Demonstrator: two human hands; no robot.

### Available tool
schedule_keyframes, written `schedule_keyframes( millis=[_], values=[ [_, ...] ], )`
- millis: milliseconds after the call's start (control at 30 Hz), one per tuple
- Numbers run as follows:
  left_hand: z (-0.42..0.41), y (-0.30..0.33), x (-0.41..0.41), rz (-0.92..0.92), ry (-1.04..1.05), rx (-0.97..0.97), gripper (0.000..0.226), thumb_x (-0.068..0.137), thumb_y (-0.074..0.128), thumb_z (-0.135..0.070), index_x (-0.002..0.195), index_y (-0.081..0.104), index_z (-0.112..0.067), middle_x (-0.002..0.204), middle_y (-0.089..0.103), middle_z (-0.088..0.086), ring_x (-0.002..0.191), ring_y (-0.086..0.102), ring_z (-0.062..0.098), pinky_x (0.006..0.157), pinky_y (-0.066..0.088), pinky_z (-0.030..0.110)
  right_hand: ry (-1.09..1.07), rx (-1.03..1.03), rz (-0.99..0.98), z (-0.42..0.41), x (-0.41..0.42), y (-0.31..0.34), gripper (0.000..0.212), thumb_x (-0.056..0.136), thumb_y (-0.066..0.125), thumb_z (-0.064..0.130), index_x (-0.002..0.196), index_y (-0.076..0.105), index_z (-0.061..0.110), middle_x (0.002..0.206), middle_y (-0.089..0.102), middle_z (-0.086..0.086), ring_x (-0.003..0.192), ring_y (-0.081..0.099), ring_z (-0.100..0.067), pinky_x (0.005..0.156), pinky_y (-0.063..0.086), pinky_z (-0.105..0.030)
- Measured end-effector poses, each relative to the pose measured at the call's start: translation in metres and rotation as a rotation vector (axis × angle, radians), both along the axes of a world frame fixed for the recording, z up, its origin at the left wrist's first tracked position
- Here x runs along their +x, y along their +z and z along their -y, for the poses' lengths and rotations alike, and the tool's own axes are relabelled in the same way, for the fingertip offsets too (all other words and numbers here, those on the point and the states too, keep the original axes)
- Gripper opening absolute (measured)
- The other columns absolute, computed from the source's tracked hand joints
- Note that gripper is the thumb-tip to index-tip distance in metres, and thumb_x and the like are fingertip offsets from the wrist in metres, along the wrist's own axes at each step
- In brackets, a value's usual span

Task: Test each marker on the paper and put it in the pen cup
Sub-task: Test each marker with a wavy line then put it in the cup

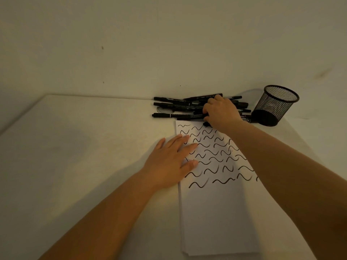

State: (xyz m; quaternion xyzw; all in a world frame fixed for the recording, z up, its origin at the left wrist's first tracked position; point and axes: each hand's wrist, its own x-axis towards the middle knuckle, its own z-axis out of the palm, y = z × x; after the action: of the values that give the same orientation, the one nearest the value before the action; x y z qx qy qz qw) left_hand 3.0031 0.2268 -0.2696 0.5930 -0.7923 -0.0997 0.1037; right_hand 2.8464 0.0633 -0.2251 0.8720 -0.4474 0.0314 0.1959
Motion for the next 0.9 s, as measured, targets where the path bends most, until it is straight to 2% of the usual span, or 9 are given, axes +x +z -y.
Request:
schedule_keyframes(
  millis=[100, 233, 300, 400, 500, 600, 667, 800, 900],
  values=[
    [-0.001, 0.001, 0.0, 0.0, -0.007, 0.0, 0.054, 0.091, 0.023, -0.054, 0.142, 0.012, -0.039, 0.155, 0.003, -0.012, 0.141, -0.005, 0.006, 0.115, -0.004, 0.038, -0.012, -0.019, 0.087, -0.01, -0.005, 0.004, 0.028, 0.092, 0.051, 0.027, 0.114, 0.052, 0.01, 0.113, 0.057, -0.009, 0.105, 0.047, -0.026, 0.089, 0.035, -0.036],
    [-0.003, 0.011, -0.001, -0.199, 0.108, -0.151, 0.051, 0.089, 0.044, -0.045, 0.137, 0.035, -0.03, 0.148, 0.028, -0.009, 0.134, 0.026, 0.011, 0.109, 0.021, 0.03, -0.098, 0.121, 0.555, -0.05, -0.021, 0.02, 0.018, 0.091, 0.052, 0.024, 0.108, 0.053, 0.016, 0.098, 0.062, -0.001, 0.083, 0.056, -0.02, 0.073, 0.043, -0.034],
    [-0.005, 0.02, -0.001, -0.302, 0.217, -0.326, 0.051, 0.088, 0.05, -0.039, 0.136, 0.038, -0.026, 0.144, 0.035, -0.005, 0.129, 0.033, 0.014, 0.099, 0.033, 0.03, -0.107, 0.283, 0.732, -0.078, -0.037, 0.028, 0.011, 0.089, 0.057, 0.026, 0.1, 0.057, 0.026, 0.09, 0.06, 0.008, 0.07, 0.055, -0.008, 0.065, 0.047, -0.027],
    [-0.012, 0.03, -0.006, -0.227, 0.205, -0.519, 0.049, 0.088, 0.055, -0.03, 0.135, 0.042, -0.021, 0.139, 0.044, 0.003, 0.124, 0.042, 0.022, 0.091, 0.041, 0.035, -0.072, 0.483, 0.851, -0.125, -0.063, 0.038, 0.015, 0.082, 0.064, 0.026, 0.081, 0.058, 0.039, 0.074, 0.06, 0.015, 0.057, 0.055, 0.0, 0.05, 0.04, -0.012],
    [-0.025, 0.038, -0.018, -0.169, 0.077, -0.6, 0.03, 0.087, 0.059, -0.024, 0.116, 0.062, -0.017, 0.104, 0.068, 0.004, 0.088, 0.063, 0.022, 0.068, 0.053, 0.033, -0.101, 0.629, 1.067, -0.16, -0.081, 0.042, 0.016, 0.08, 0.068, 0.023, 0.076, 0.063, 0.037, 0.061, 0.065, 0.009, 0.057, 0.059, 0.004, 0.049, 0.042, -0.006],
    [-0.04, 0.044, -0.032, -0.131, -0.017, -0.631, 0.028, 0.087, 0.052, -0.033, 0.103, 0.069, -0.018, 0.076, 0.069, -0.001, 0.062, 0.061, 0.015, 0.051, 0.048, 0.024, -0.172, 0.733, 1.348, -0.182, -0.096, 0.039, 0.006, 0.079, 0.068, 0.018, 0.077, 0.068, 0.024, 0.061, 0.068, 0.007, 0.053, 0.062, -0.004, 0.051, 0.048, -0.012],
    [-0.05, 0.048, -0.041, -0.14, -0.054, -0.639, 0.029, 0.086, 0.049, -0.036, 0.097, 0.071, -0.019, 0.074, 0.068, -0.003, 0.061, 0.061, 0.013, 0.051, 0.047, 0.021, -0.198, 0.791, 1.533, -0.195, -0.102, 0.035, 0.005, 0.079, 0.068, 0.018, 0.075, 0.068, 0.016, 0.057, 0.066, 0.001, 0.05, 0.06, -0.009, 0.05, 0.049, -0.017],
    [-0.068, 0.052, -0.058, -0.193, -0.082, -0.609, 0.029, 0.085, 0.051, -0.037, 0.093, 0.071, -0.019, 0.075, 0.069, -0.004, 0.063, 0.062, 0.012, 0.053, 0.048, 0.02, -0.257, 0.902, 1.864, -0.213, -0.097, 0.021, 0.021, 0.083, 0.063, 0.02, 0.064, 0.058, 0.012, 0.049, 0.056, -0.002, 0.044, 0.049, -0.013, 0.045, 0.044, -0.022],
    [-0.077, 0.056, -0.066, -0.172, -0.089, -0.572, 0.029, 0.084, 0.05, -0.038, 0.092, 0.071, -0.019, 0.074, 0.068, -0.005, 0.062, 0.062, 0.014, 0.05, 0.048, 0.022, -0.261, 1.036, 1.951, -0.219, -0.089, 0.017, 0.024, 0.088, 0.056, 0.021, 0.066, 0.056, 0.01, 0.046, 0.053, -0.004, 0.039, 0.045, -0.014, 0.039, 0.038, -0.023]
  ],
)
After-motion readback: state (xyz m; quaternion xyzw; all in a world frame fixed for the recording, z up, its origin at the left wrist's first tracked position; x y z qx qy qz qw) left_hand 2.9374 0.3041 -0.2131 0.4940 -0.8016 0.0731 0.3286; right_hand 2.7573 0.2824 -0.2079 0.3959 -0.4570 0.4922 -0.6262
